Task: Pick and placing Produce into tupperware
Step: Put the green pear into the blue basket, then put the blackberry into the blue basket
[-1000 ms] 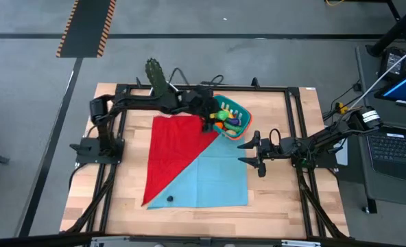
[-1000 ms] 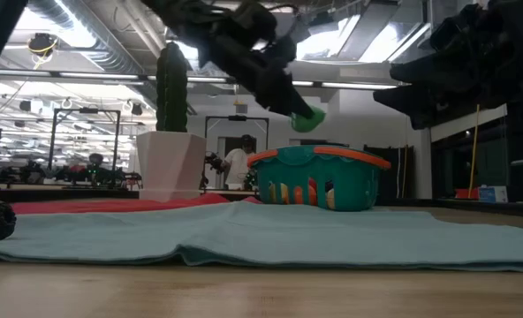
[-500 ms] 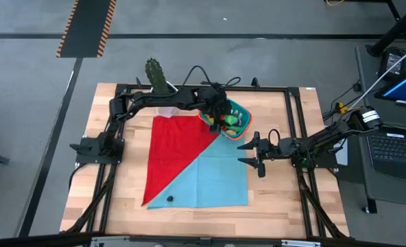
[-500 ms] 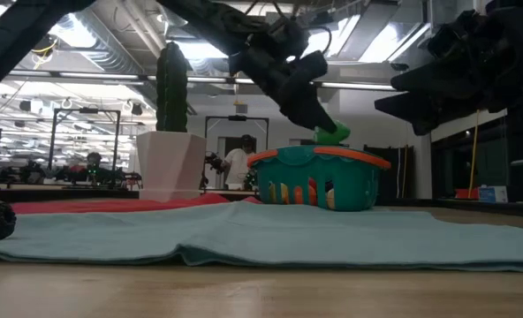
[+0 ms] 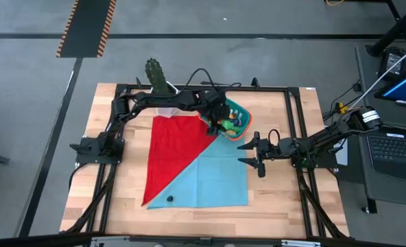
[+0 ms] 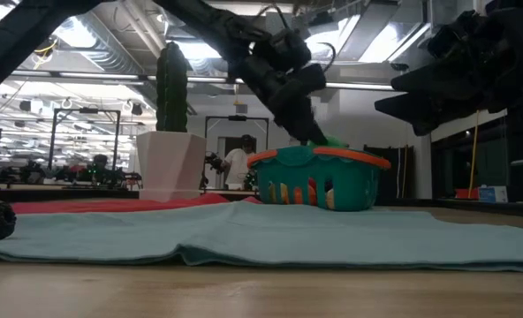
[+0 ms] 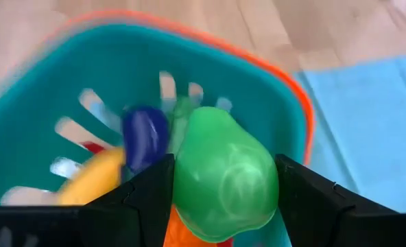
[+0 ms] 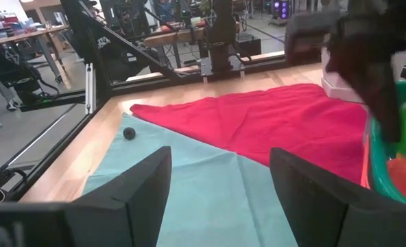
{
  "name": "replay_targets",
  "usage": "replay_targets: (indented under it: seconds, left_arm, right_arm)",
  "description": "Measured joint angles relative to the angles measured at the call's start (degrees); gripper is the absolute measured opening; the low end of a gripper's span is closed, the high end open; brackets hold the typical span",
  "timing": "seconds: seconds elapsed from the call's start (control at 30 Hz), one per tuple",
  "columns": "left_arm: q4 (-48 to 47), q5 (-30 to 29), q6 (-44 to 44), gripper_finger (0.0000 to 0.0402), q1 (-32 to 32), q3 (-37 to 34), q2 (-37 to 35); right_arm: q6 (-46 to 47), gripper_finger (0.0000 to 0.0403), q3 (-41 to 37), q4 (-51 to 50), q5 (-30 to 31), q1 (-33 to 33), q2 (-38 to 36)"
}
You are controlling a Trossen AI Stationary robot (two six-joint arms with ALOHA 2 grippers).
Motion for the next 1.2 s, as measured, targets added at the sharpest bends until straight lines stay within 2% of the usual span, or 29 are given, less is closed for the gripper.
replay_targets:
  seconds: [0.17,0.5,0.93,1.0,1.13,1.2]
  left_arm:
    - [0.33,-1.14,1.86,0.0215,0.04,0.00,0.77]
    - [4.30,-2.02,1.83,0.0251,0.07,0.00,0.49]
    - [4.45,-2.02,2.51,0.0249,0.09,-0.05,-0.61]
    - [3.88,-0.34,5.30,0.0249,0.09,-0.05,-2.45]
    - [1.52,11.25,6.41,0.0249,0.17,0.04,-5.83]
    - [-2.07,14.75,7.39,0.0249,0.43,0.04,-7.30]
  right_arm:
    - [0.07,0.0248,0.00,0.07,0.00,0.00,-0.02]
    - [-0.02,0.0248,0.00,0.00,0.00,0.00,-0.02]
    - [-0.15,0.0248,-0.02,-0.13,0.00,0.00,-0.02]
    - [-0.20,0.0248,-0.02,-0.28,-0.01,0.02,-0.02]
    - [-0.42,0.0248,-0.04,-0.44,0.00,0.00,-0.02]
    - [-0.42,0.0248,-0.04,-0.75,0.00,0.01,-0.02]
